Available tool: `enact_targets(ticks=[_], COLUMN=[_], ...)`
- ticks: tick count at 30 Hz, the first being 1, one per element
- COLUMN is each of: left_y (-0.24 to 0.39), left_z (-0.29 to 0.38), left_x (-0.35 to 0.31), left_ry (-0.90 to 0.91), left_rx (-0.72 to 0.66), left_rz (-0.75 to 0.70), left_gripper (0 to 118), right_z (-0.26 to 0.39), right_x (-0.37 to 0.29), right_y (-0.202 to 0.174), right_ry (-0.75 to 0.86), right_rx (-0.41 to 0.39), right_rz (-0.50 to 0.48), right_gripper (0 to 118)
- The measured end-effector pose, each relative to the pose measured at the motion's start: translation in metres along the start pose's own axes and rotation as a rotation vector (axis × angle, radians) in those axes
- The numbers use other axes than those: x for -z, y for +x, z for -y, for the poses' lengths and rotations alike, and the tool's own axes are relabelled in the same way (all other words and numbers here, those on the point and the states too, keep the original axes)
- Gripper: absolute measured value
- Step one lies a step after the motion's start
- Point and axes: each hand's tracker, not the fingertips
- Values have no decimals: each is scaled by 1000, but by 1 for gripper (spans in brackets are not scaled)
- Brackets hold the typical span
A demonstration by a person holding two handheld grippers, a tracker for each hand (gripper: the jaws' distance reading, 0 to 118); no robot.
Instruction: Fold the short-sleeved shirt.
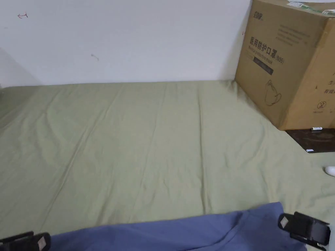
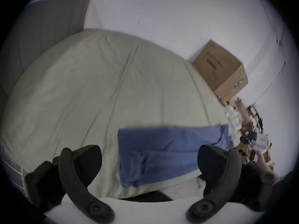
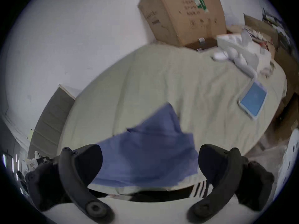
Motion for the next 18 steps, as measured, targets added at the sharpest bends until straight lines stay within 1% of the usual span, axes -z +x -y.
enact_targets(ticks=[2,4,5,6,7,8,9,10,11,12,14,16,18], left_y=[19,37,49,64,78,89,101,110,120,123,135,138,141], left_z=[-10,-15,-18,-19,-20,-17,-16,-15,-14,-11,-3,2,6], left_x=[-7,-7,-7,-5,-4,0,3,7,14,25,34,42,45], left_ry=[58,110,119,128,142,169,177,171,167,150,147,153,149], left_rx=[-8,22,53,101,143,189,224,238,249,264,260,243,237], left_rz=[-32,-61,-63,-100,-151,-185,-183,-184,-196,-212,-246,-232,-243], left_gripper=[118,118,118,117,114,102,83,53,5,0,0,0,0], right_z=[-9,-18,-16,-18,-18,-13,-10,-7,-4,0,6,8,7], right_x=[-7,-5,-10,-5,-1,9,17,22,27,31,39,42,52], right_y=[-32,-63,-90,-106,-120,-123,-132,-141,-150,-159,-172,-177,-174], right_ry=[58,100,113,98,96,98,103,103,106,107,80,77,60], right_rx=[-81,-183,-237,-284,-323,-355,-376,-399,-409,-422,-453,-419,-395], right_rz=[-26,-5,4,25,33,41,45,47,52,73,148,102,97], right_gripper=[116,116,116,116,116,114,106,85,31,0,0,0,0])
